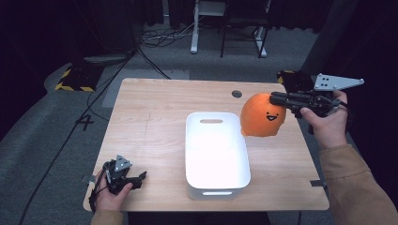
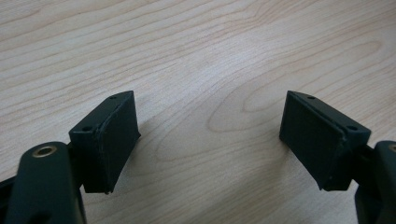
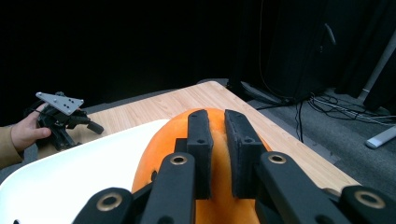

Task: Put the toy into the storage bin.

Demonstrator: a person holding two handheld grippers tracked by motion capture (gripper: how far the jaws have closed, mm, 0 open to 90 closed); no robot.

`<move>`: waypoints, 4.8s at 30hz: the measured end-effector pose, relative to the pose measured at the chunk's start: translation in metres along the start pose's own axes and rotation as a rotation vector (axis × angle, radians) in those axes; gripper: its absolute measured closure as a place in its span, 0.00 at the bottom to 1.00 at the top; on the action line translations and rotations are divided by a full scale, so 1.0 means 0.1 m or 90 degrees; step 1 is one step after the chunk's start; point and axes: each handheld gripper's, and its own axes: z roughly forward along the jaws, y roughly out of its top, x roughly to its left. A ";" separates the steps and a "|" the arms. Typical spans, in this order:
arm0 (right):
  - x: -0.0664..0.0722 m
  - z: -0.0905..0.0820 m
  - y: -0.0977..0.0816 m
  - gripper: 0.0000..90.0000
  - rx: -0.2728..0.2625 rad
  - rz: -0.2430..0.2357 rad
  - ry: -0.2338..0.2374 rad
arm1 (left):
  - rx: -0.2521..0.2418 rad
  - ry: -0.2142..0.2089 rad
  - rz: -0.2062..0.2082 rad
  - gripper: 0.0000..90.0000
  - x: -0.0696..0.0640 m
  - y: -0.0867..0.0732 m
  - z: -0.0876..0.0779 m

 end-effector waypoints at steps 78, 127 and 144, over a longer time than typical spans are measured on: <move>0.66 1.66 -0.35 0.90 0.074 0.008 0.105 | 0.004 -0.002 0.004 0.20 -0.01 0.02 0.01; 0.65 1.87 -0.49 0.77 0.270 0.014 0.088 | 0.004 -0.004 0.005 0.19 -0.01 0.02 0.02; 0.61 1.66 -0.39 0.71 0.232 0.001 0.072 | 0.004 -0.004 0.004 0.20 -0.01 0.02 0.02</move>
